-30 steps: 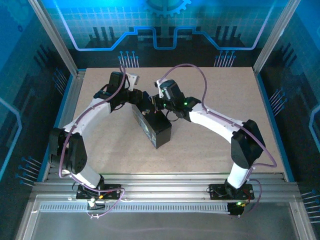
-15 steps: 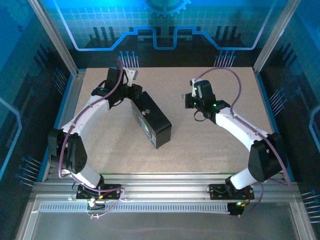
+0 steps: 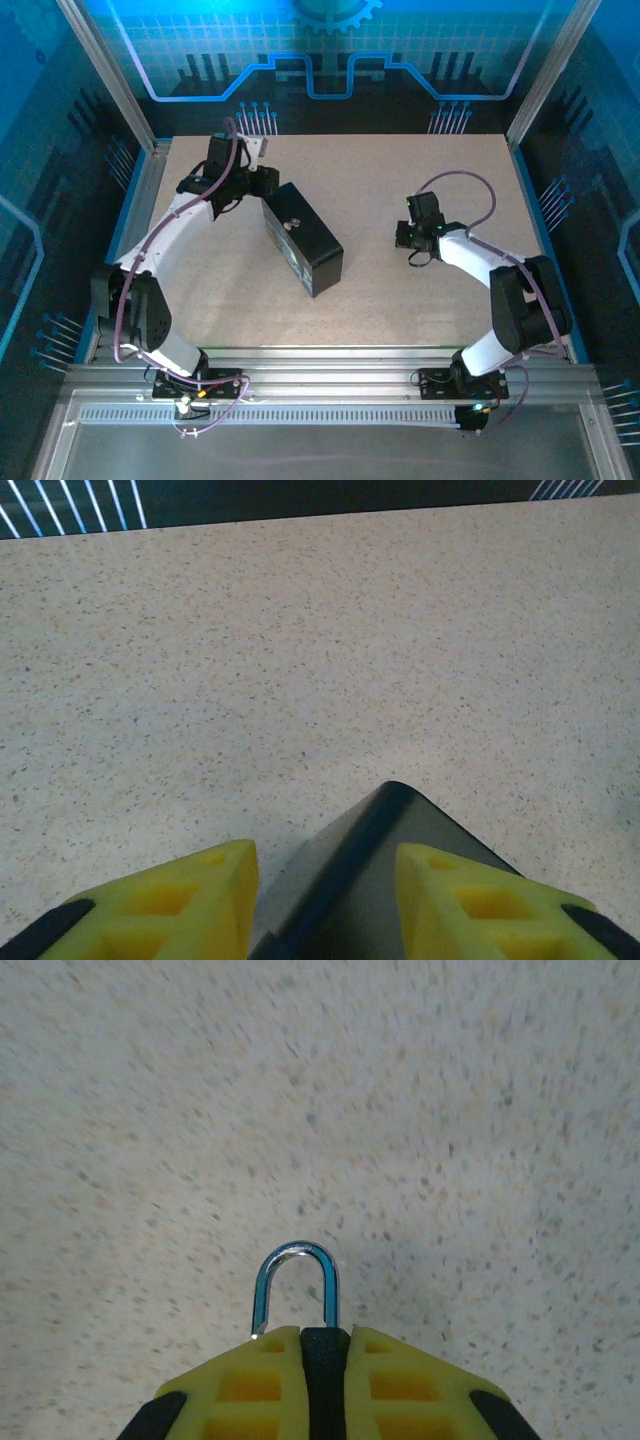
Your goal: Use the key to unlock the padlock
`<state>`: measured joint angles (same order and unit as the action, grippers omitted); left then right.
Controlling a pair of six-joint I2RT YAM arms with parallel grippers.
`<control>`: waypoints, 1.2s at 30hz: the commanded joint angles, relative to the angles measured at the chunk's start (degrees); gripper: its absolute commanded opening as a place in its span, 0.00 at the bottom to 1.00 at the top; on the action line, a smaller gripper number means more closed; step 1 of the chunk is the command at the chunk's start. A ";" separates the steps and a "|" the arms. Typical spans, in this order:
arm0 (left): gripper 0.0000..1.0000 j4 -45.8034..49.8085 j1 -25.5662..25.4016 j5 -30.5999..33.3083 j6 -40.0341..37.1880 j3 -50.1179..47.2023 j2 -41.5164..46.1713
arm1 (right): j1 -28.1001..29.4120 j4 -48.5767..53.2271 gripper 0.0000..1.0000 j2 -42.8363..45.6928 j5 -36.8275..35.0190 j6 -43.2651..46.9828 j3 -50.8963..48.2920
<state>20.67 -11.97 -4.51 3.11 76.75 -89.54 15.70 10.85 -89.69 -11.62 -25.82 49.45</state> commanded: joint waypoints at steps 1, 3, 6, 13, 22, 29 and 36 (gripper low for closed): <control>0.42 0.80 0.93 1.17 1.37 -1.02 2.64 | -1.32 -2.06 0.11 -2.33 -0.89 -1.95 -0.68; 0.42 0.59 1.33 1.25 1.50 -1.53 3.33 | -1.45 -2.15 0.12 -3.39 -1.14 -1.78 -0.58; 0.43 0.77 1.84 1.17 1.50 -1.78 4.04 | -1.61 -1.96 0.21 -3.65 -1.20 -1.95 -0.20; 0.44 3.88 3.58 1.17 1.87 -1.19 5.12 | -2.31 0.79 0.42 -0.98 -0.77 1.49 3.22; 0.99 4.85 9.02 -4.18 5.23 -2.21 6.29 | 3.01 4.54 0.95 5.56 15.91 13.38 15.03; 0.99 1.26 10.69 2.66 10.48 -4.40 8.02 | 14.04 10.55 1.00 5.22 20.17 17.38 23.20; 0.99 -3.67 14.73 -2.53 17.16 -8.61 10.30 | 23.35 13.71 1.00 1.64 18.71 17.92 28.03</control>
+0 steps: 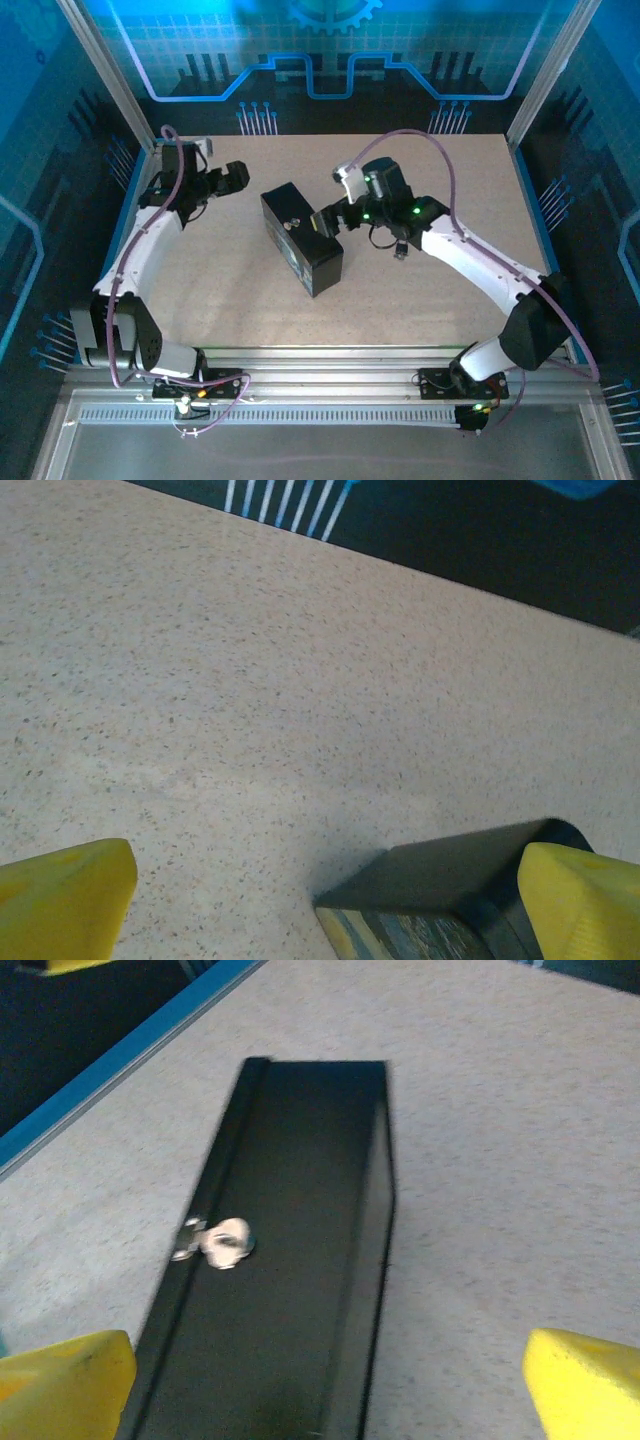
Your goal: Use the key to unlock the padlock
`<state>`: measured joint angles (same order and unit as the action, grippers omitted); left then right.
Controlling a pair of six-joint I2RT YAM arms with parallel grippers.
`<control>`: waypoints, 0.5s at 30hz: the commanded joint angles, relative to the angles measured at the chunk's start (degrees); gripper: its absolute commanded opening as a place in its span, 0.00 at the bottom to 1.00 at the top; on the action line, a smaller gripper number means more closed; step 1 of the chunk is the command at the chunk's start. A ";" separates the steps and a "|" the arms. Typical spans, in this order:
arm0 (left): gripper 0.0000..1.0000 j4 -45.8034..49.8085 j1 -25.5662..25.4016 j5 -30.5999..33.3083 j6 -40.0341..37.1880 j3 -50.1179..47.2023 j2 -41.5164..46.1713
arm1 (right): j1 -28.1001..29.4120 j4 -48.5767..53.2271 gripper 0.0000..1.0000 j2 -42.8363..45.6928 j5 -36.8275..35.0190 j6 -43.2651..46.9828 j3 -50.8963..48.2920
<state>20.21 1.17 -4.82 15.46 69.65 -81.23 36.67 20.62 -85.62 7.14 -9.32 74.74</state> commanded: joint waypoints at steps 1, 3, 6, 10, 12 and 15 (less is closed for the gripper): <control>0.99 -2.53 1.58 -1.70 4.92 -1.19 1.75 | 3.10 4.52 1.00 -3.29 -0.80 1.47 3.34; 0.99 0.83 1.56 -0.69 4.77 0.45 0.55 | 4.31 5.48 1.00 -5.02 -2.17 1.67 4.20; 0.99 5.08 1.30 0.49 2.94 2.49 -1.01 | 5.77 5.53 1.00 -7.26 -3.09 2.24 4.67; 0.99 9.25 -0.53 5.12 0.13 4.35 -2.20 | 6.96 6.02 1.00 -9.34 -4.59 2.49 5.87; 0.99 11.15 -0.59 6.56 0.80 5.23 -3.25 | 7.31 5.84 1.00 -9.81 -4.69 2.12 5.88; 0.99 12.74 -0.88 8.33 0.38 5.95 -4.17 | 7.96 6.70 1.00 -10.80 -6.00 1.80 6.42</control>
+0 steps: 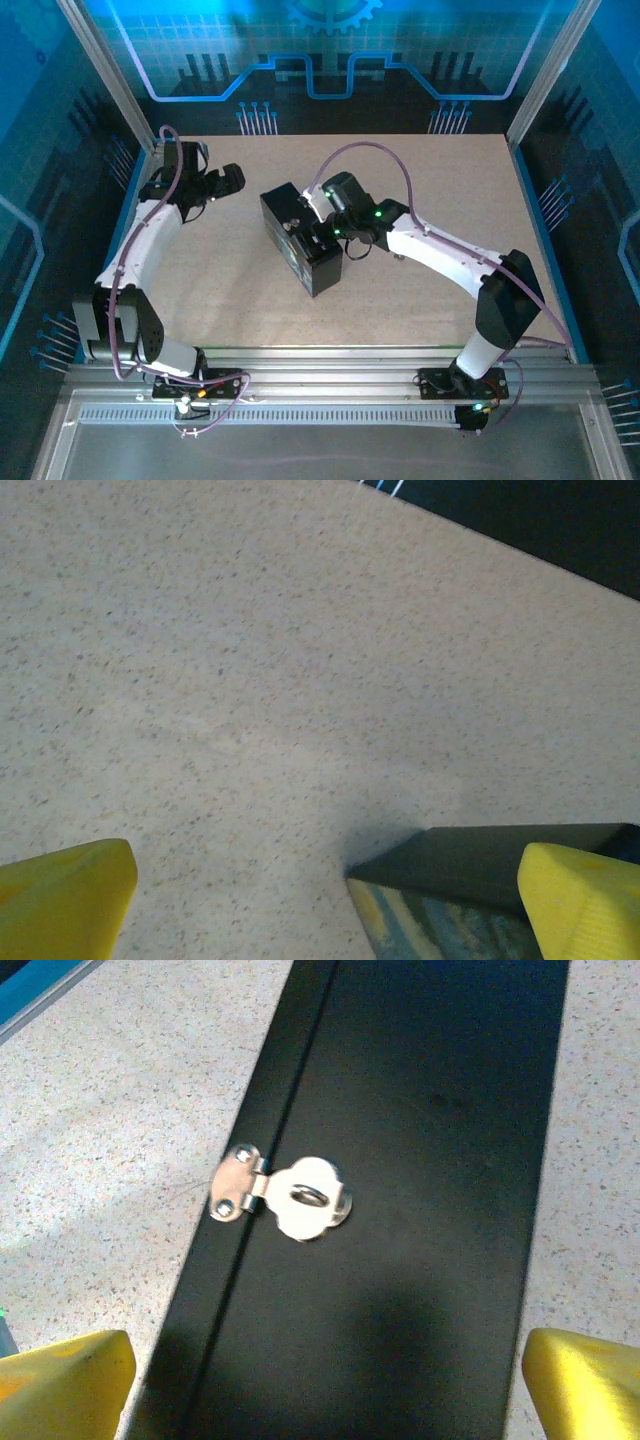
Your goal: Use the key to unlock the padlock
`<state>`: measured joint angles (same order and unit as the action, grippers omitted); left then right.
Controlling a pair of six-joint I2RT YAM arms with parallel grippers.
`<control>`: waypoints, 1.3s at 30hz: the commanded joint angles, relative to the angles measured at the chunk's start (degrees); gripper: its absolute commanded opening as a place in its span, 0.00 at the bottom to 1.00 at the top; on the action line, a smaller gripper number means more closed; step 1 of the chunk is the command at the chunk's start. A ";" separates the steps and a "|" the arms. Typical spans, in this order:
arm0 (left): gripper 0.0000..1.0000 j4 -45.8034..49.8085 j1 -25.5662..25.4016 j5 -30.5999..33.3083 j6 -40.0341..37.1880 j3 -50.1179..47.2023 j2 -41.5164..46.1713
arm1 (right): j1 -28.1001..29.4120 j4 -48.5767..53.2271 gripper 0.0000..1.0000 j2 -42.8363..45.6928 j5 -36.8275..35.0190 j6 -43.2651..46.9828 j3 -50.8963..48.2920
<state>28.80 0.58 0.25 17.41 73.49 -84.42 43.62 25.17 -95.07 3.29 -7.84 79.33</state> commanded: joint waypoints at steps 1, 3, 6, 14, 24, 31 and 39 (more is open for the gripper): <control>0.99 4.23 -0.48 3.37 -1.75 2.03 -1.01 | 1.25 2.72 1.00 -1.82 -2.72 0.28 2.26; 0.99 4.25 -0.73 3.95 -1.93 2.16 -0.82 | 1.64 3.45 1.00 -2.69 -3.71 -0.14 2.66; 0.99 4.81 -1.27 4.67 -2.41 2.90 -0.76 | 1.64 3.61 1.00 -2.67 -4.65 -1.13 2.83; 0.99 5.42 -3.35 6.79 -3.88 4.04 -1.23 | 2.60 9.80 1.00 -3.96 -8.15 1.00 8.82; 0.99 5.76 -3.41 7.32 -4.39 4.49 -0.59 | 1.94 10.52 1.00 -6.42 -4.66 -0.53 8.13; 0.99 5.74 -3.44 7.23 -4.31 3.33 0.32 | 1.41 10.47 1.00 -8.26 -4.21 -1.67 7.29; 0.99 7.36 -3.57 6.86 -4.84 3.63 0.60 | -0.27 8.37 0.89 -8.42 -1.46 -4.55 4.90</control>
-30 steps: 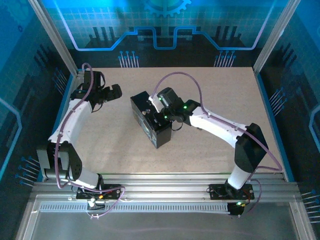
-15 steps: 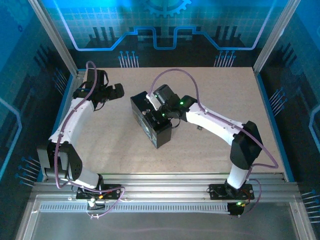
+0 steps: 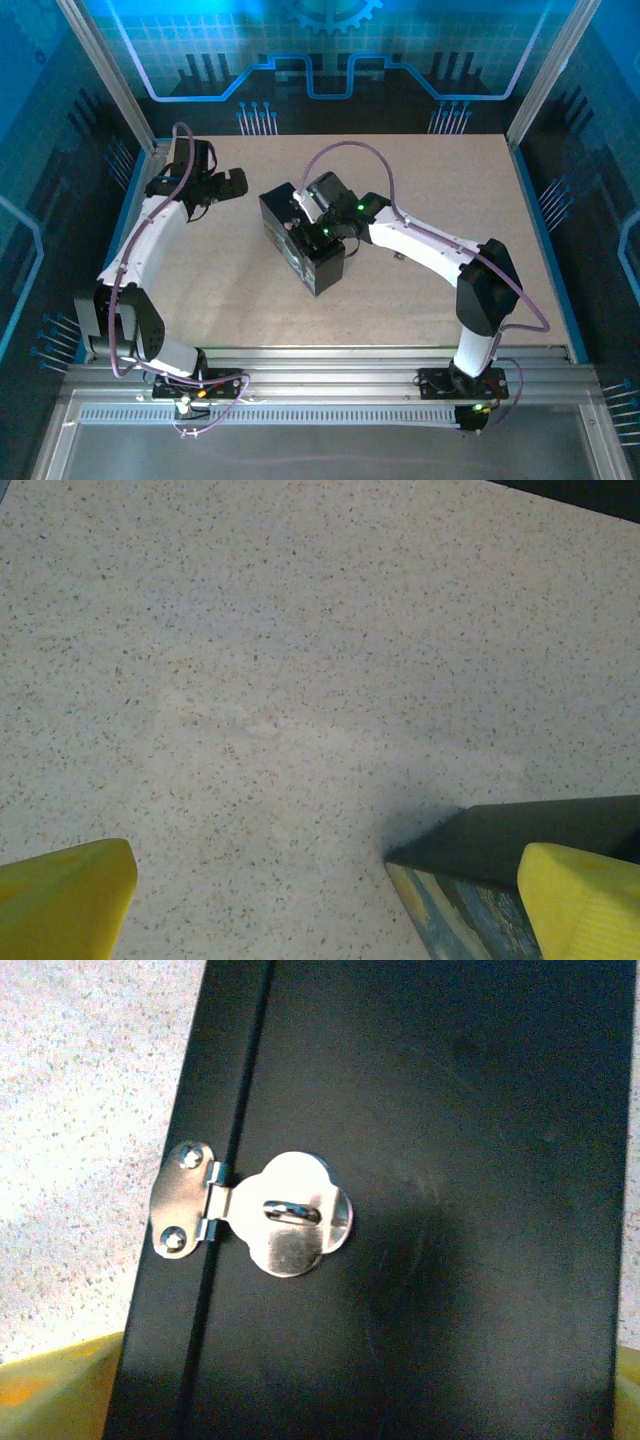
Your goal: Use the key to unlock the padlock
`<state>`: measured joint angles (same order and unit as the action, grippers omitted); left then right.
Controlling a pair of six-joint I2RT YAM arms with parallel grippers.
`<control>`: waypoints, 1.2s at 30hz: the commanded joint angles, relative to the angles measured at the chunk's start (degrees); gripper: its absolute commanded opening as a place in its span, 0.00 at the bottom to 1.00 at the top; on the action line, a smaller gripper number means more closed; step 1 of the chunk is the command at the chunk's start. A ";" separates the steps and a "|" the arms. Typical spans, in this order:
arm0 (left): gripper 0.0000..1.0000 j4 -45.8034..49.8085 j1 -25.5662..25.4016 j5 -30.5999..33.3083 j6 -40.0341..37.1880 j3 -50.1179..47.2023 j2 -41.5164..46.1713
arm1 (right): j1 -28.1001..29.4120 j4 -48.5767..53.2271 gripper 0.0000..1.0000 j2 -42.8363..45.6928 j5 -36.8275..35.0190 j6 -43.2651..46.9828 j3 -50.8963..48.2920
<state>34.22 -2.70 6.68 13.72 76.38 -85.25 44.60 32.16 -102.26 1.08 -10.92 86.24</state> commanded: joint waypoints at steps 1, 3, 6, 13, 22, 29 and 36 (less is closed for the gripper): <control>0.99 2.09 -0.24 0.34 -1.15 0.78 1.41 | -1.59 1.00 0.88 -1.01 1.05 -2.16 -2.38; 0.99 2.42 -0.61 -0.13 -1.17 0.79 1.36 | -2.72 -0.56 0.86 -0.39 2.34 -3.92 -3.91; 0.99 3.18 -1.53 -1.22 -1.30 1.04 0.92 | -5.69 -5.10 0.85 1.23 6.05 -8.42 -7.89; 0.99 4.06 -3.72 -3.46 0.50 1.27 -0.49 | -14.14 -18.16 0.87 4.97 16.08 -16.97 -18.51; 0.99 1.47 -9.03 -8.14 6.00 1.57 -4.66 | -21.06 -25.41 0.93 2.43 26.21 -17.99 -23.59; 0.99 -1.28 -13.43 -6.42 11.84 2.84 -10.46 | -22.01 -27.27 0.94 -1.99 29.08 -17.91 -23.22; 0.99 -3.58 -15.14 -2.77 14.66 2.14 -15.84 | -22.01 -28.90 0.95 -4.31 28.79 -18.35 -24.25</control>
<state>32.51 -17.72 1.91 25.76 78.00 -99.57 22.33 -1.34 -102.94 33.58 -32.29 64.75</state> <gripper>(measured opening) 0.989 0.945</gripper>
